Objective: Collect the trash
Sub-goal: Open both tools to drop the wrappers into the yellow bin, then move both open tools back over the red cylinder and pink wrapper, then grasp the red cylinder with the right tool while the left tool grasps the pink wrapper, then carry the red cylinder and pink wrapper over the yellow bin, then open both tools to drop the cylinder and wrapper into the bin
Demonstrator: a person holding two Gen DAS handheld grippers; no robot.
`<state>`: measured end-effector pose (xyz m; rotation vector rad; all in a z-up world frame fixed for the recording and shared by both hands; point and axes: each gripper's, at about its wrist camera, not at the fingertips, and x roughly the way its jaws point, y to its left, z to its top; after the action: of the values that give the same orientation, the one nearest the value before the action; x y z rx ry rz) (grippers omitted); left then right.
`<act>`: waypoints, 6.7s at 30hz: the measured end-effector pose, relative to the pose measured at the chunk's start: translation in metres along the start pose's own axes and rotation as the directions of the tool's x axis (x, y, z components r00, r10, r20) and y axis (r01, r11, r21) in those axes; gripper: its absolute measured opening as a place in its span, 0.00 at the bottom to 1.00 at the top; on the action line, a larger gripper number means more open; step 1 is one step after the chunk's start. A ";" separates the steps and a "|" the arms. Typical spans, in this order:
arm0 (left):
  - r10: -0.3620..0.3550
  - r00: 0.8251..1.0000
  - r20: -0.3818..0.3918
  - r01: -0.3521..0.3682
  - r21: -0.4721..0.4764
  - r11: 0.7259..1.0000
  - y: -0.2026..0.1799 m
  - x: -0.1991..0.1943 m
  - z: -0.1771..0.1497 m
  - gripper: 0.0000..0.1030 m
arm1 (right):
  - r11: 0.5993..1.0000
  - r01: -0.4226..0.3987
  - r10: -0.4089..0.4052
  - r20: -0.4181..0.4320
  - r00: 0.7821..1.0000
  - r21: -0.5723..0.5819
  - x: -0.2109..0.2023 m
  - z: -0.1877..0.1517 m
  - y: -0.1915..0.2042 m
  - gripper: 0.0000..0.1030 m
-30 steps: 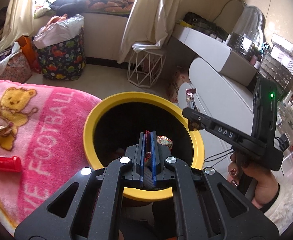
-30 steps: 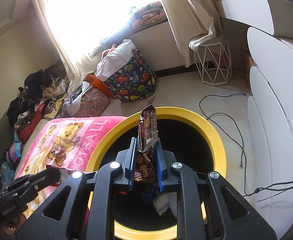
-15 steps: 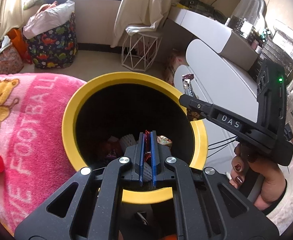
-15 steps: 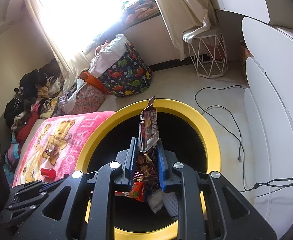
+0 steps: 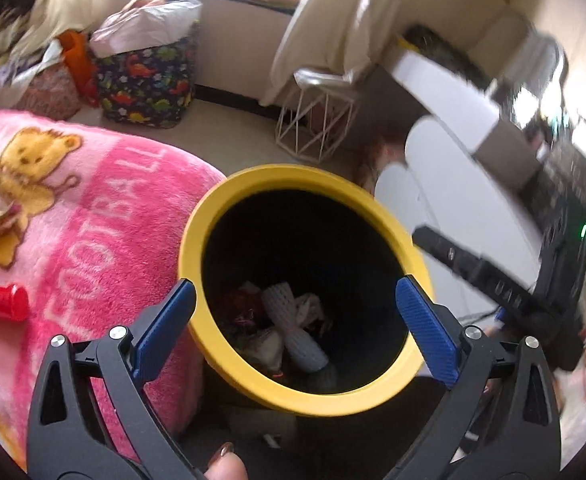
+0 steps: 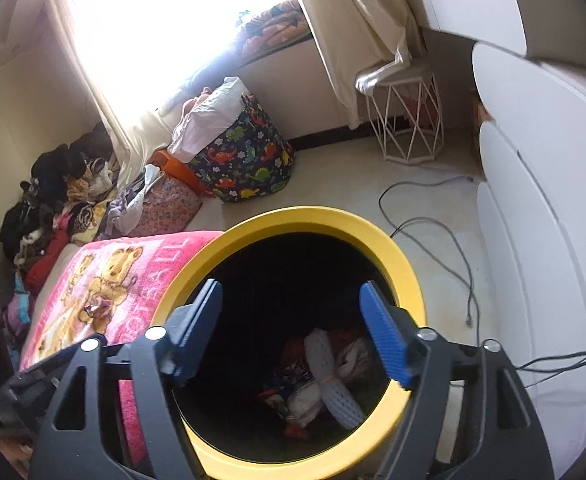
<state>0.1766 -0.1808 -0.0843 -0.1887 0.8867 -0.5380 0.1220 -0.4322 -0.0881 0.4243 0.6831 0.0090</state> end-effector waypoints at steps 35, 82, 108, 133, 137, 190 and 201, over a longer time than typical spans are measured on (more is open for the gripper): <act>0.295 0.935 0.195 -0.240 -0.265 0.934 0.127 -0.105 0.021 0.89 | 0.851 -0.273 0.244 -0.124 0.962 -0.448 0.006 -0.033 0.170 0.80; 0.160 0.987 -0.017 -0.128 -0.686 0.716 0.323 -0.041 0.021 0.19 | 0.725 -0.487 0.258 -0.464 0.847 -0.487 0.124 -0.109 0.256 0.38; 0.154 0.981 0.115 -0.094 -0.410 0.907 0.185 -0.078 0.036 0.15 | 0.879 -0.385 0.339 -0.201 0.919 -0.281 0.061 -0.023 0.175 0.29; 0.081 0.990 0.112 -0.064 -0.150 0.987 0.058 -0.055 0.049 0.15 | 0.968 -0.179 0.181 -0.005 0.984 -0.179 0.005 0.011 0.063 0.29; 0.081 0.991 0.107 -0.070 -0.103 0.992 0.041 -0.051 0.046 0.15 | 0.974 -0.155 0.159 0.011 0.987 -0.165 -0.002 0.011 0.051 0.29; 0.067 0.985 -0.157 -0.034 0.201 0.979 -0.054 0.046 -0.017 0.48 | 0.999 -0.027 0.027 -0.028 0.999 -0.020 0.008 0.016 -0.014 0.42; 0.100 0.986 -0.132 -0.077 0.171 0.982 -0.048 0.033 -0.016 0.81 | 0.999 -0.032 0.032 -0.008 0.999 -0.007 -0.011 0.010 -0.013 0.66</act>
<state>0.1631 -0.2381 -0.0992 0.0408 0.9777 -0.5438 0.1175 -0.4495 -0.0791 0.4286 0.6835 0.0434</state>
